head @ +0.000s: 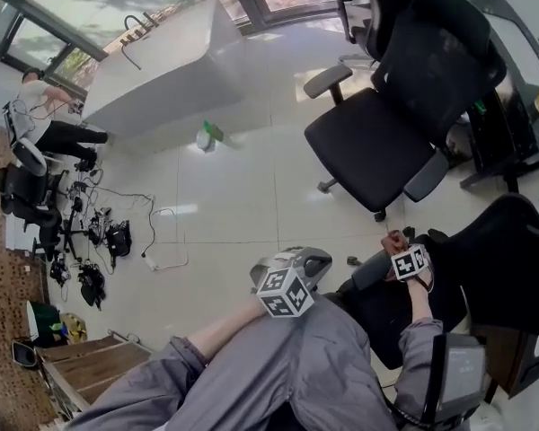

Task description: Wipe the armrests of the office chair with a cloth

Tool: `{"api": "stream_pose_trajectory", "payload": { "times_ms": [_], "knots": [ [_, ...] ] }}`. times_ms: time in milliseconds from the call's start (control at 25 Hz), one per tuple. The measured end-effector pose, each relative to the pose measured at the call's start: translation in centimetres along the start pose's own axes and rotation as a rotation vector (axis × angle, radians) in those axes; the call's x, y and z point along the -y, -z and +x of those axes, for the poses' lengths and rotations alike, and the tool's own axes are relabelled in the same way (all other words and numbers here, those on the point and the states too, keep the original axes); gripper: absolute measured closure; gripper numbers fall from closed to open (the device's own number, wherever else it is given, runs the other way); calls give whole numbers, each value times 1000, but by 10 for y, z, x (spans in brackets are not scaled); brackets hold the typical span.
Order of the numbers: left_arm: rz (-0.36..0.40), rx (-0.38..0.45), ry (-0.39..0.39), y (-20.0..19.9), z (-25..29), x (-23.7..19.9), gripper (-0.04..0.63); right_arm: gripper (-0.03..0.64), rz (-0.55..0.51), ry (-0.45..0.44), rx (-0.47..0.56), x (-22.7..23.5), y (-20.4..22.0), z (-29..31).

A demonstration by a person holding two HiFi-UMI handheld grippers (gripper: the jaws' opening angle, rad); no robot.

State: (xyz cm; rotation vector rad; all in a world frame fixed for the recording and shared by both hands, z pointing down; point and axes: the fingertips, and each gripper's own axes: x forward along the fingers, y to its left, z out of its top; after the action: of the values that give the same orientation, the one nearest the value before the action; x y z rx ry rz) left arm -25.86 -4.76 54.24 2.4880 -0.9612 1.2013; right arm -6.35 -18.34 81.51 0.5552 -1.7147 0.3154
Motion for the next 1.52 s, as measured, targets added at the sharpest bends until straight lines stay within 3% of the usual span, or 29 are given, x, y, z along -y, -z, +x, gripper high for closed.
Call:
{"api": "stream_pose_trajectory", "payload": {
  "times_ms": [120,240,600,840,1040,1240,1440,1520],
  "knots": [
    [-15,1,-17,-12,6,8,578,568,-12,-5,16,11,3,4],
    [-34,-7,-41,-8,-1,19,578,568,-27,21,-39,0,14,-10],
    [-63,3,-91,-18,2,27,578,569,-189,-167,124,-97,-9,-19],
    [-48,9,-94,-24,3,28,578,569,-228,-228,111,-138,-2,-32],
    [-49,9,-97,-22,2,28,578,569,-340,-326,146,-178,-2,-34],
    [-43,1,-95,-22,-1,34,578,569,-317,-260,134,-133,-2,-26],
    [-50,-2,-104,-22,-3,42,578,569,-224,-79,39,-39,12,-23],
    [-42,4,-105,-15,-5,48,578,569,-164,-78,55,-26,15,-13]
  ]
}}
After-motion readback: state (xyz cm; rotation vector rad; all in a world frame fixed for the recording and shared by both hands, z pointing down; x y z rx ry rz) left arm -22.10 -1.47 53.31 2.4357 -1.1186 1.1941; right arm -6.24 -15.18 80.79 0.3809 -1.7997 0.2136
